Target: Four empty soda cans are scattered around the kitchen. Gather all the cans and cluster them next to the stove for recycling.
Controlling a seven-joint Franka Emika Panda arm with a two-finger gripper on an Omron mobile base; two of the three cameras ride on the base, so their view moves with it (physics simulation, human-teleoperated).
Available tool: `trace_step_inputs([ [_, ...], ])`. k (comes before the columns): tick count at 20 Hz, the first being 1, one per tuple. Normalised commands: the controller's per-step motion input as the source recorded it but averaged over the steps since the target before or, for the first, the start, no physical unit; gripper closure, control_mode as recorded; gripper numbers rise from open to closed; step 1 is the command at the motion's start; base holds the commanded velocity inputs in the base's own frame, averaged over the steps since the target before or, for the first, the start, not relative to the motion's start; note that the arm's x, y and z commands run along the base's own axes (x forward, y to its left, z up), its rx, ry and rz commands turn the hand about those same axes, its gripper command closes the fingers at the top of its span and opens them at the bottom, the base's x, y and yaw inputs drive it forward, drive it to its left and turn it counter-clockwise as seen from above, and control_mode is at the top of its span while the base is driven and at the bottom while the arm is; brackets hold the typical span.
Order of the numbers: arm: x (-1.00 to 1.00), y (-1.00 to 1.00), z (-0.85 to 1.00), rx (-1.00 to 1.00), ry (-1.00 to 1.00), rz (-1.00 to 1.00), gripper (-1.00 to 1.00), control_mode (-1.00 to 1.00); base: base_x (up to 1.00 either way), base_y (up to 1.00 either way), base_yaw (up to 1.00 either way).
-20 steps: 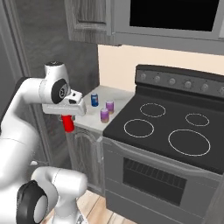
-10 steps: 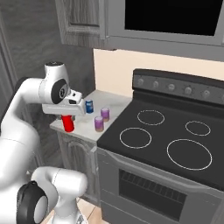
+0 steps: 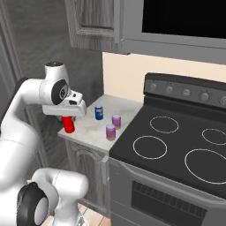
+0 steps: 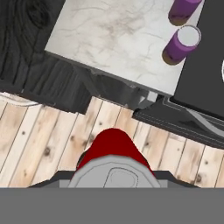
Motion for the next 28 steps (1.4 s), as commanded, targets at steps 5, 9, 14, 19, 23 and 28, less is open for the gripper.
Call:
trace_step_inputs([
  [5, 0.0, 0.0, 0.0, 0.0, 0.0, 0.0, 1.0, 1.0, 0.46, 0.07, 0.0],
  [9, 0.0, 0.0, 0.0, 0.0, 0.0, 0.0, 1.0, 1.0, 0.5, 0.0, 0.0],
  [14, 0.0, 0.0, 0.0, 0.0, 0.0, 0.0, 1.0, 1.0, 0.43, 0.0, 0.0],
  [19, 0.0, 0.0, 0.0, 0.0, 0.0, 0.0, 1.0, 1.0, 0.38, 0.01, 0.0],
  [23, 0.02, 0.0, -0.01, 0.0, 0.01, 0.0, 1.0, -1.0, 0.06, 0.0, 0.0],
  [28, 0.26, 0.0, -0.17, 0.0, 0.0, 0.0, 1.0, -1.0, 0.0, 0.0, 0.0],
])
